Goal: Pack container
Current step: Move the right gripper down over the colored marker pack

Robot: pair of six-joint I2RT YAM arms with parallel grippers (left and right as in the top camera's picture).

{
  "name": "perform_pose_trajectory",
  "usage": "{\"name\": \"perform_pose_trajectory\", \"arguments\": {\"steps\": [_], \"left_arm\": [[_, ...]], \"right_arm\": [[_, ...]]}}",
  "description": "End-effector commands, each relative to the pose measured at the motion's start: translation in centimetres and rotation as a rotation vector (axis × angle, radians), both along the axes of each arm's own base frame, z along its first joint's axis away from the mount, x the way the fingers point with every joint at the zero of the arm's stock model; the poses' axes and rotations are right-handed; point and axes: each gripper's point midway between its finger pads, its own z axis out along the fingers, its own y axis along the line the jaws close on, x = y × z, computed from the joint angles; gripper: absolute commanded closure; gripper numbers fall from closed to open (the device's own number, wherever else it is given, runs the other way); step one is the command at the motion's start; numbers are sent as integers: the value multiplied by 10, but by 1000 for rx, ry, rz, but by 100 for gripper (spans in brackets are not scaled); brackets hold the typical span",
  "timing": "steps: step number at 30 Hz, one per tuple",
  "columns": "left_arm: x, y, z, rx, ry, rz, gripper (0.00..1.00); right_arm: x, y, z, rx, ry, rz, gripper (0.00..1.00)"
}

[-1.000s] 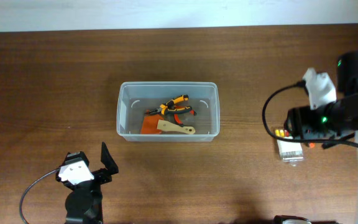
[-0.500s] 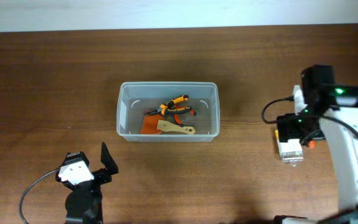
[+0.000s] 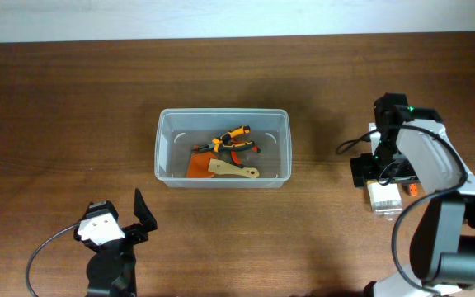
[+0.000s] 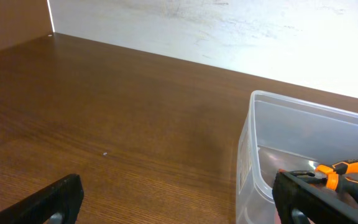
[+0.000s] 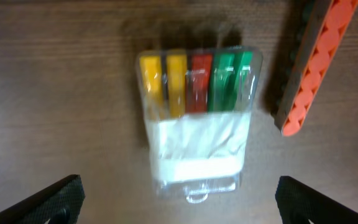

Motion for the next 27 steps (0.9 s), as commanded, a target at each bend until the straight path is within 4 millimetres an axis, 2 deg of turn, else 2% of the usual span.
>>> {"name": "perform_pose_trajectory", "arguments": {"steps": [1, 9, 12, 27], "left_arm": [[0, 0, -1, 9, 2, -1, 1], [0, 0, -1, 9, 2, -1, 1], [0, 0, -1, 9, 2, -1, 1], [0, 0, -1, 9, 2, -1, 1]], "right_arm": [[-3, -13, -9, -10, 17, -41, 1], [1, -26, -17, 120, -36, -173, 0], [1, -30, -18, 137, -48, -196, 5], [6, -25, -25, 179, -45, -143, 6]]}}
